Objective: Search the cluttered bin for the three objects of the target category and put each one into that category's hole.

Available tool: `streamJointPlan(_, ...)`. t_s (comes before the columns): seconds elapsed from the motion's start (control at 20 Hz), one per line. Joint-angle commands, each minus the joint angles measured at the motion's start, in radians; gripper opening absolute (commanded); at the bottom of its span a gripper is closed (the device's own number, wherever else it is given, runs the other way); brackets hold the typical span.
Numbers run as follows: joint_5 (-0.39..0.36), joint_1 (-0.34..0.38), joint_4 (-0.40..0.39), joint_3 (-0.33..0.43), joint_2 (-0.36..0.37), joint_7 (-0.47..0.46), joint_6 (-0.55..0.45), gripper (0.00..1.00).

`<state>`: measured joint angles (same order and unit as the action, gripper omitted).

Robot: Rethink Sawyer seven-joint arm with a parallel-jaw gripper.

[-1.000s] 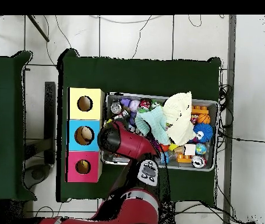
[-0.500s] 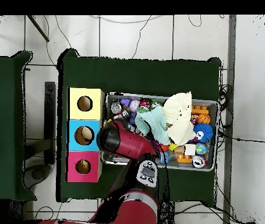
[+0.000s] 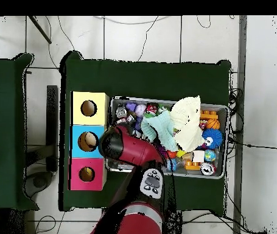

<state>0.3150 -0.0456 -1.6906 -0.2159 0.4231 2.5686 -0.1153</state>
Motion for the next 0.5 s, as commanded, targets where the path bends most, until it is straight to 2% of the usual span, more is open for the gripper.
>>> streamJointPlan(0.05, -0.032, -0.026, -0.041, -0.018, 0.047, 0.056, -0.182, 0.00)
streamJointPlan(0.2, -0.036, -0.050, -0.036, -0.046, 0.032, 0.072, -0.134, 0.00)
streamJointPlan(0.25, -0.034, -0.063, -0.035, -0.061, 0.026, 0.084, -0.111, 1.00)
streamJointPlan(0.4, -0.023, -0.072, -0.048, -0.074, 0.024, 0.105, -0.111, 1.00)
streamJointPlan(0.5, -0.027, -0.053, -0.055, -0.049, 0.027, 0.092, -0.103, 1.00)
